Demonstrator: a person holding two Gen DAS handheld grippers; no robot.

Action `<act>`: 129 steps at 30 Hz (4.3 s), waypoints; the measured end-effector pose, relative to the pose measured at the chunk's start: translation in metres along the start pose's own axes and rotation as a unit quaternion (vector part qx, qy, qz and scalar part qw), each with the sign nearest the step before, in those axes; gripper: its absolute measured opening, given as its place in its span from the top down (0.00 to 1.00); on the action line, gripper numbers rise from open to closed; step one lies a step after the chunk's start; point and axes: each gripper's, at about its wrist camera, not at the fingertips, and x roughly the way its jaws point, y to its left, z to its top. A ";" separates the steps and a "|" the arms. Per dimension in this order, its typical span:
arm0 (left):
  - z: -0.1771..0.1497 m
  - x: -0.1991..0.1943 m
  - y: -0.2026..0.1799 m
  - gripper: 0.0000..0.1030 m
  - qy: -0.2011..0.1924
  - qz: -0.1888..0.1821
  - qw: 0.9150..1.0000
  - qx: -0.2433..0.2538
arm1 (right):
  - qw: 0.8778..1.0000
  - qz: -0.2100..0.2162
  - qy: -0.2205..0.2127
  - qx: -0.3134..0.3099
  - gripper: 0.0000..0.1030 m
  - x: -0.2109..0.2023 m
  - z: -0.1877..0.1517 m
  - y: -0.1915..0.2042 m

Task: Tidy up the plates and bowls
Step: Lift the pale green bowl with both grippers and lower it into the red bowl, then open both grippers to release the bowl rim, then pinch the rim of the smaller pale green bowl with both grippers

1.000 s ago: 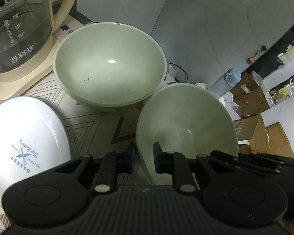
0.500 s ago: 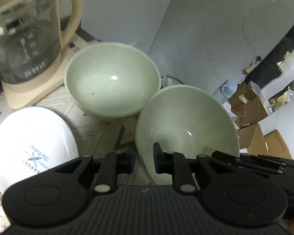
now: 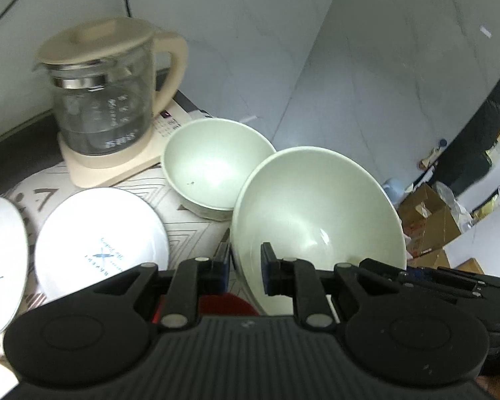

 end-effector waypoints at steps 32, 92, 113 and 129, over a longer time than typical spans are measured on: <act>-0.090 -0.064 0.046 0.83 0.003 0.090 0.990 -0.104 | 0.988 0.088 0.049 -0.121 0.84 -0.014 -0.042 0.061; 0.000 0.015 0.055 0.25 -0.021 0.073 0.993 -0.090 | 0.997 0.058 0.000 -0.049 0.23 0.034 0.023 0.024; 0.046 0.104 0.070 0.49 0.020 0.077 0.992 -0.095 | 0.999 0.030 0.035 -0.006 0.53 0.115 0.066 0.033; 0.039 0.130 0.066 0.81 0.047 0.065 0.990 -0.113 | 0.997 0.009 0.072 -0.011 0.75 0.150 0.064 0.040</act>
